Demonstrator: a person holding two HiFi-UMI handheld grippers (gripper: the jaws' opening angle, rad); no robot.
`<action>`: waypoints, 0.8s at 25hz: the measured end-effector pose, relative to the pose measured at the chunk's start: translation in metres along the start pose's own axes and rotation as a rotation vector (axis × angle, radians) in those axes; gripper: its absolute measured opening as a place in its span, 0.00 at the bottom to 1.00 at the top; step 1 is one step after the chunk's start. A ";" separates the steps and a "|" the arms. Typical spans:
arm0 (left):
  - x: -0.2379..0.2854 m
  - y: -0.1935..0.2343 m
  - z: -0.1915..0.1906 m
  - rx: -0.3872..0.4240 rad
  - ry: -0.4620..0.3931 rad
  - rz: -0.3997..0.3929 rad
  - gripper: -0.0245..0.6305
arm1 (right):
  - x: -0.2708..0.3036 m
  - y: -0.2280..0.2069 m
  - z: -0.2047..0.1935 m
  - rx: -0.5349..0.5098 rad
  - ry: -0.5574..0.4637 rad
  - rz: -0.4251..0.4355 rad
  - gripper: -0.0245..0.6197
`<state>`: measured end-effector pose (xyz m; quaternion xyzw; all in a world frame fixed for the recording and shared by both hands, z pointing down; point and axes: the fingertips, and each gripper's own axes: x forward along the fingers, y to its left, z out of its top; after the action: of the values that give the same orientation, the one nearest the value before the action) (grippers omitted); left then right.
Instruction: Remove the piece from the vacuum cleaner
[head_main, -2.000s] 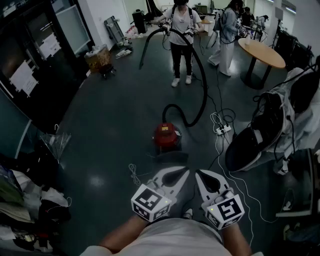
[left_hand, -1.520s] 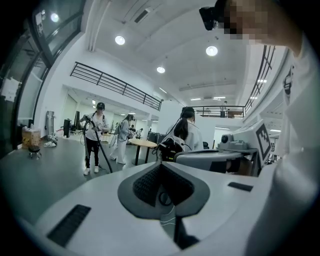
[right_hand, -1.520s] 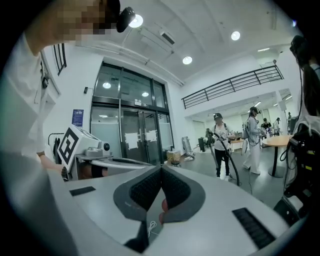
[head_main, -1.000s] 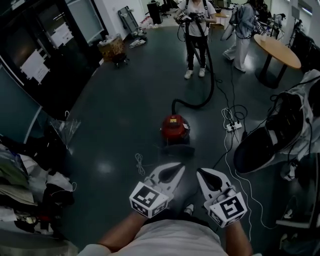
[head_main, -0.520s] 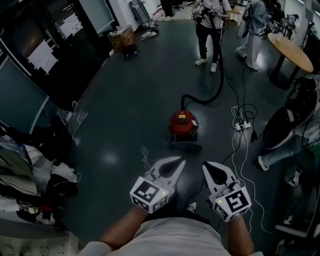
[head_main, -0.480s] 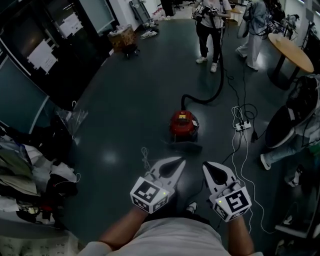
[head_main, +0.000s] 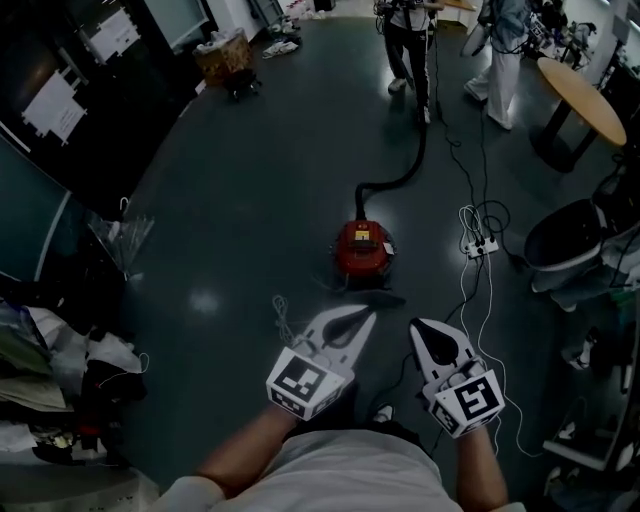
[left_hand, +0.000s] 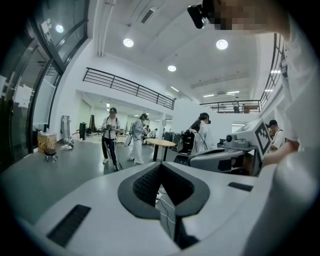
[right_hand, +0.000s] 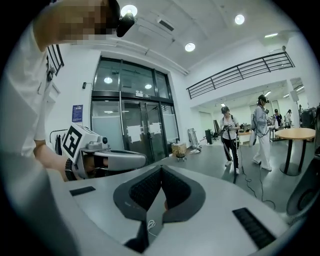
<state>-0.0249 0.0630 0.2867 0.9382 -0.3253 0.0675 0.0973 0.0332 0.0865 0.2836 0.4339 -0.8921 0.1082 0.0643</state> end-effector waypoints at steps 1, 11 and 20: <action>0.005 0.012 -0.001 0.011 0.002 -0.015 0.04 | 0.012 -0.005 -0.002 0.002 0.007 -0.015 0.05; 0.050 0.097 -0.015 0.023 0.011 -0.111 0.04 | 0.089 -0.037 -0.033 0.035 0.098 -0.110 0.05; 0.085 0.132 -0.066 -0.012 0.039 -0.130 0.04 | 0.137 -0.079 -0.128 -0.031 0.290 -0.093 0.05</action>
<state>-0.0452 -0.0739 0.3848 0.9553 -0.2619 0.0773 0.1136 0.0137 -0.0335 0.4466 0.4534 -0.8540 0.1530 0.2040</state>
